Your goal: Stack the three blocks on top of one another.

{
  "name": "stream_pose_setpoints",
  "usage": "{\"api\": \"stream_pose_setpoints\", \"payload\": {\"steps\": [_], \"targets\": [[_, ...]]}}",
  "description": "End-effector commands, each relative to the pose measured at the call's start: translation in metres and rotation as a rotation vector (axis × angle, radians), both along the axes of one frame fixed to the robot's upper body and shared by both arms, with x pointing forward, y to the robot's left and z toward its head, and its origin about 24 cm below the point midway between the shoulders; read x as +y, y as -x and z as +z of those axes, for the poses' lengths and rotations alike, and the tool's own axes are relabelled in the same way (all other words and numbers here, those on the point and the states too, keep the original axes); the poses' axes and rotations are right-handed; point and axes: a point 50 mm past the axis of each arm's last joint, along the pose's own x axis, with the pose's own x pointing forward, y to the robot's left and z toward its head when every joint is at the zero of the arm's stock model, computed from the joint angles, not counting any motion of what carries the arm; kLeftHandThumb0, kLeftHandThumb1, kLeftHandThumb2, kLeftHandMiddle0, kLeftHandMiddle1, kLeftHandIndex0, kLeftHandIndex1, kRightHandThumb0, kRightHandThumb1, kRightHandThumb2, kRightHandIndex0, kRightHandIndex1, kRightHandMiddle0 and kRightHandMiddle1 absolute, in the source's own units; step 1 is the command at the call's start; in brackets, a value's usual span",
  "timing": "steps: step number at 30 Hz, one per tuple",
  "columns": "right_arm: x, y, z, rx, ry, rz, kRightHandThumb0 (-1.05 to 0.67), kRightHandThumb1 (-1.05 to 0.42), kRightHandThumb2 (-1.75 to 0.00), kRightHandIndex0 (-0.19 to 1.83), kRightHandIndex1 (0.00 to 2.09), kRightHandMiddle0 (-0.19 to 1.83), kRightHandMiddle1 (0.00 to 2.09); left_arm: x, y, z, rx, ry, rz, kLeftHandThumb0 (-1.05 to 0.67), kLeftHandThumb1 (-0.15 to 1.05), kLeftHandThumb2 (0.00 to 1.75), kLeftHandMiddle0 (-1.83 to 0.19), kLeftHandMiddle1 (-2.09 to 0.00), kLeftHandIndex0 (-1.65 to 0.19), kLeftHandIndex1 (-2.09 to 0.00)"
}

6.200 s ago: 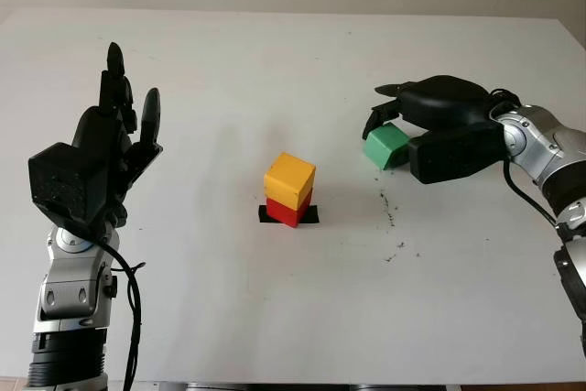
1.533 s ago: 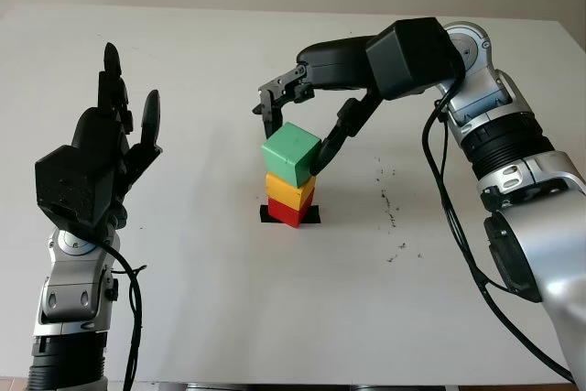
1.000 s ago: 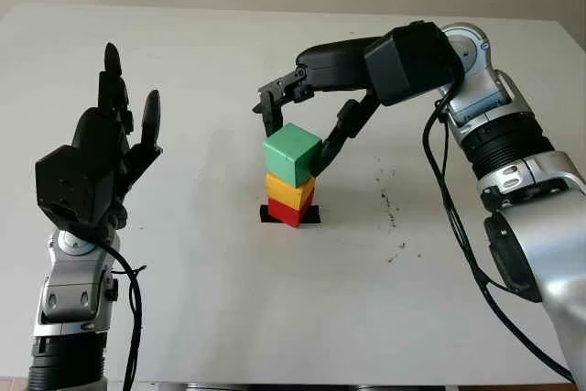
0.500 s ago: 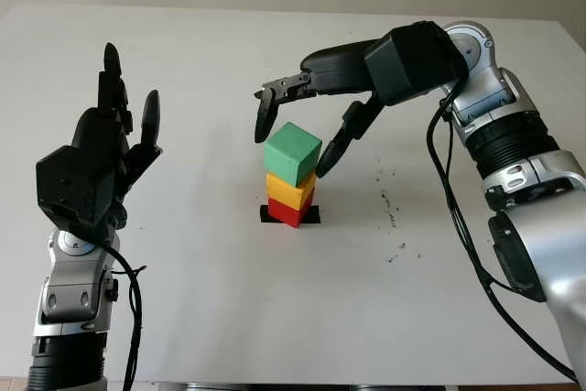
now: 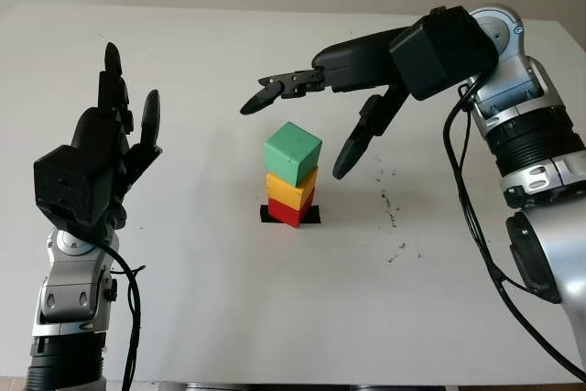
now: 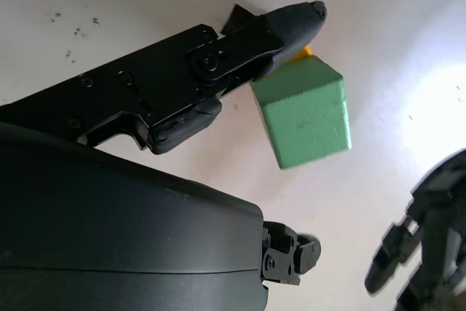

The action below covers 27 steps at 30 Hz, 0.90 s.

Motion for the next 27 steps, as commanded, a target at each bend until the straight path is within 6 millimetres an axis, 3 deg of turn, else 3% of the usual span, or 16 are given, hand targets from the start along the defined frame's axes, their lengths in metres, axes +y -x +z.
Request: {"api": "stream_pose_setpoints", "payload": {"steps": [1, 5, 12, 21, 27], "targets": [[-0.012, 0.0, 0.001, 0.026, -0.148, -0.076, -0.91, -1.0, -0.08, -0.19, 0.0, -0.19, 0.02, 0.0, -0.002, 0.003, -0.013, 0.005, 0.001, -0.73, 1.05, 0.64, 0.19, 0.0, 0.19, 0.0], [-0.033, -0.002, -0.018, 0.078, -0.474, -0.222, -0.91, -1.04, -0.17, -0.19, 0.0, -0.19, 0.0, -0.001, -0.003, 0.001, -0.014, 0.01, -0.001, -0.74, 1.05, 0.64, 0.19, 0.0, 0.19, 0.0], [-0.052, 0.004, -0.063, 0.016, -0.746, -0.44, -0.86, -1.05, -0.56, -0.19, 0.0, -0.19, 0.0, -0.002, -0.001, -0.003, -0.009, 0.028, -0.011, -0.7, 1.05, 0.65, 0.19, 0.0, 0.19, 0.0], [-0.05, 0.023, -0.129, 0.225, -0.975, -0.753, -0.76, -1.05, -0.58, -0.19, 0.0, -0.19, 0.0, -0.007, 0.004, -0.008, -0.008, 0.039, -0.037, -0.68, 1.05, 0.69, 0.19, 0.0, 0.19, 0.0], [-0.044, 0.028, -0.138, 0.202, -1.081, -0.835, -0.76, -1.05, -0.63, -0.19, 0.0, -0.19, 0.0, -0.015, 0.007, -0.016, 0.006, 0.085, -0.067, -0.68, 1.05, 0.68, 0.19, -0.01, 0.19, 0.0]]}}
